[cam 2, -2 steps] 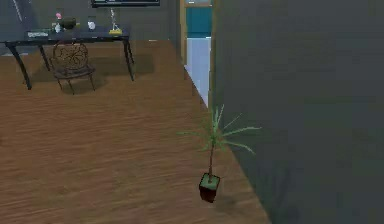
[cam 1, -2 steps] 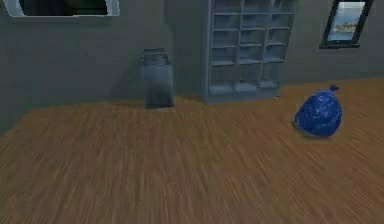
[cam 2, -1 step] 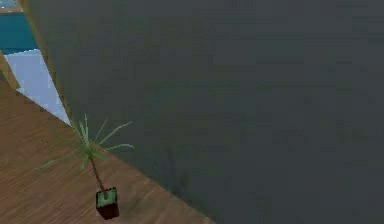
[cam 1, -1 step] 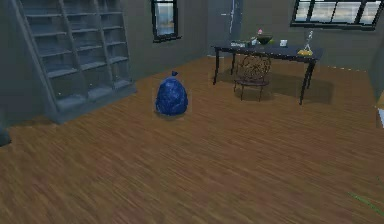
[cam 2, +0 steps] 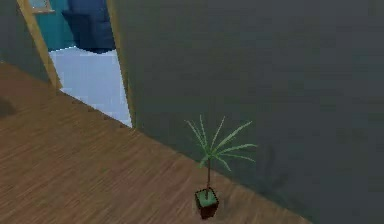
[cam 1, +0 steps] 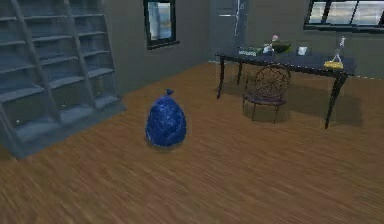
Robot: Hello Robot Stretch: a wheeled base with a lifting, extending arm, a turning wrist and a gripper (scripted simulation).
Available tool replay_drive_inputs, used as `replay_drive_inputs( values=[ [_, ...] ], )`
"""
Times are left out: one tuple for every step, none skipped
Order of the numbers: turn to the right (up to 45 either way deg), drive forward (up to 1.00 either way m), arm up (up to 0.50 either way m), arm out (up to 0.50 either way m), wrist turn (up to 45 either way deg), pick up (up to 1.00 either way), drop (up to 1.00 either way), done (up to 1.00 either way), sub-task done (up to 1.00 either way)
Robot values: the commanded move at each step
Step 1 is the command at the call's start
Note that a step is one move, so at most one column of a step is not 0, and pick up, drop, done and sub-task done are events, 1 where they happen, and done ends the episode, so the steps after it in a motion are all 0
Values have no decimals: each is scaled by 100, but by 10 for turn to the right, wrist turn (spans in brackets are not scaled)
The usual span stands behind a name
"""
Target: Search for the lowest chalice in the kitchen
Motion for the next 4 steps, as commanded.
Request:
replay_drive_inputs(
  values=[
    [300, 0, 0, 0, 0, 0, 0, 0, 0],
    [0, 100, 0, 0, 0, 0, 0, 0, 0],
    [0, 100, 0, 0, 0, 0, 0, 0, 0],
    [450, 0, 0, 0, 0, 0, 0, 0, 0]
  ],
)
